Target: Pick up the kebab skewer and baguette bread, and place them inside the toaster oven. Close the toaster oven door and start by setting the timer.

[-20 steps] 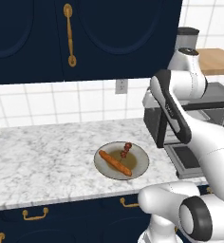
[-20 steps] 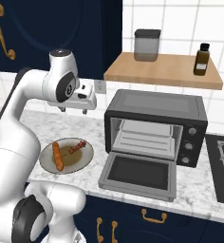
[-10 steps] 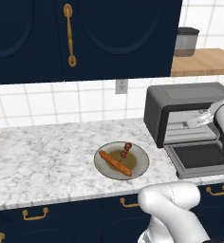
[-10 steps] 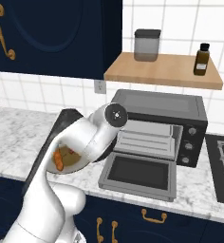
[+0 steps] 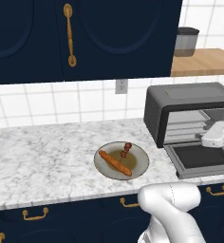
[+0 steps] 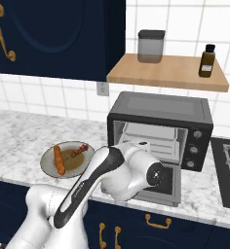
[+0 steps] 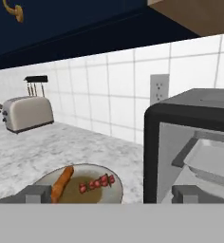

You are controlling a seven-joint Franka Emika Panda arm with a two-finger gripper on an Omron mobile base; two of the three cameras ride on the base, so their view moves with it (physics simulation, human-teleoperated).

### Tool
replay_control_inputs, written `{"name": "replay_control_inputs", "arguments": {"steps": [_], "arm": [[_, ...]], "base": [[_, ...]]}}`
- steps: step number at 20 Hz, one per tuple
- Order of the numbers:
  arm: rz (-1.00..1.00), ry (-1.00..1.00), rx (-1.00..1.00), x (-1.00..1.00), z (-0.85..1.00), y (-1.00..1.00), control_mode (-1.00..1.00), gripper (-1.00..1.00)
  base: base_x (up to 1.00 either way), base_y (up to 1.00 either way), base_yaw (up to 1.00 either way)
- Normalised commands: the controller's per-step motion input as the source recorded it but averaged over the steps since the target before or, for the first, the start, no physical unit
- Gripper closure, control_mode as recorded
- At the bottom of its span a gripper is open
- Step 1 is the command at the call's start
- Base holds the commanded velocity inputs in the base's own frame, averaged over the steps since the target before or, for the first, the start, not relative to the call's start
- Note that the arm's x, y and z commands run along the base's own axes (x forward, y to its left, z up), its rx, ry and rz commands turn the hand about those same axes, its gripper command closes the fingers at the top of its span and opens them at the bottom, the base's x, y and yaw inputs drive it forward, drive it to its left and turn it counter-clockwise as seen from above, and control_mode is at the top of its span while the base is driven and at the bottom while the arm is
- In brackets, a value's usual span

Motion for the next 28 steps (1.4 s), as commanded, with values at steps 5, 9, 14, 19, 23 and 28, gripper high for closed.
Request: {"name": "replay_control_inputs", "arguments": {"steps": [5, 9, 14, 19, 23, 28], "arm": [[0.01, -0.16, 0.17, 0.5, -0.01, -0.62, -1.0, -1.0], [0.0, -0.04, 0.11, 0.73, -0.16, -0.43, -1.0, -1.0], [-0.03, -0.06, 0.04, 0.64, -0.32, -0.19, -1.0, -1.0], [-0.07, -0.08, 0.0, 0.54, -0.31, -0.26, -1.0, -1.0], [-0.06, -0.02, 0.0, 0.38, -0.14, -0.26, -1.0, -1.0], [-0.06, -0.01, 0.0, 0.46, -0.13, -0.18, -1.0, -1.0]], "base": [[0.0, 0.0, 0.0], [0.0, 0.0, 0.0], [0.0, 0.0, 0.0], [0.0, 0.0, 0.0], [0.0, 0.0, 0.0], [0.0, 0.0, 0.0]]}}
